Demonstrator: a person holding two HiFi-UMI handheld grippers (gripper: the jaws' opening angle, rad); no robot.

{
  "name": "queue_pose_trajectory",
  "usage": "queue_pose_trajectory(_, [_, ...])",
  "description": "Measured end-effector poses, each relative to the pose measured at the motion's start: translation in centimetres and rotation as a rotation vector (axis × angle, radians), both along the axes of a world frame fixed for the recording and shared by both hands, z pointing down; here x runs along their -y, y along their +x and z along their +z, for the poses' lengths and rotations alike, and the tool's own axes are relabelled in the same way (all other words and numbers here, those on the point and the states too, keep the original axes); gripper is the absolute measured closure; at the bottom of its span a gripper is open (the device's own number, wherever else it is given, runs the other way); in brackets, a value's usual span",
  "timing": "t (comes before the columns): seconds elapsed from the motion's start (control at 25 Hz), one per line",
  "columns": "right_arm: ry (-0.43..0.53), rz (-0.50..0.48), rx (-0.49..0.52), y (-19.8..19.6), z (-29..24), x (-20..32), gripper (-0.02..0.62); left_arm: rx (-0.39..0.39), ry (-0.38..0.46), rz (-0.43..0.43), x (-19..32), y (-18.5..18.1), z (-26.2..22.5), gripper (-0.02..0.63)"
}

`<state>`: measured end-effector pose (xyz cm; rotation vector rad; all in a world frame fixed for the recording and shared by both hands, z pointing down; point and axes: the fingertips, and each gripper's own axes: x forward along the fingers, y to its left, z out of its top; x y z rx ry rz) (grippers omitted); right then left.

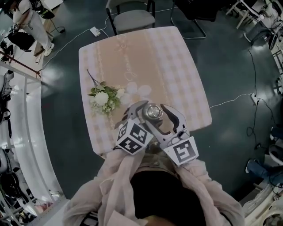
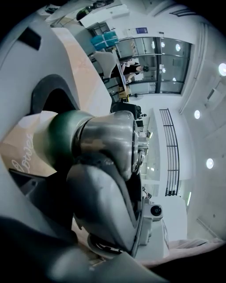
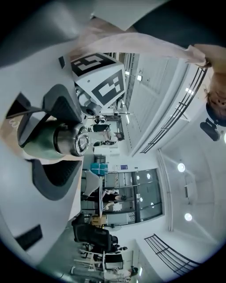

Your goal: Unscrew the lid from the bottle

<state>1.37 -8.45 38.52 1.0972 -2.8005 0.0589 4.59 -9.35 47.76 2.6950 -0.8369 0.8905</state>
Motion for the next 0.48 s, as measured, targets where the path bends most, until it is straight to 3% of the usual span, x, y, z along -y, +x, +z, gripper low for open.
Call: queue_pose_trajectory(0.48, [0.026,-0.061,-0.001,-0.27,-0.17,-0.59,0.347,0.005,0.000,0.018,-0.72,-0.12,0.22,0.206])
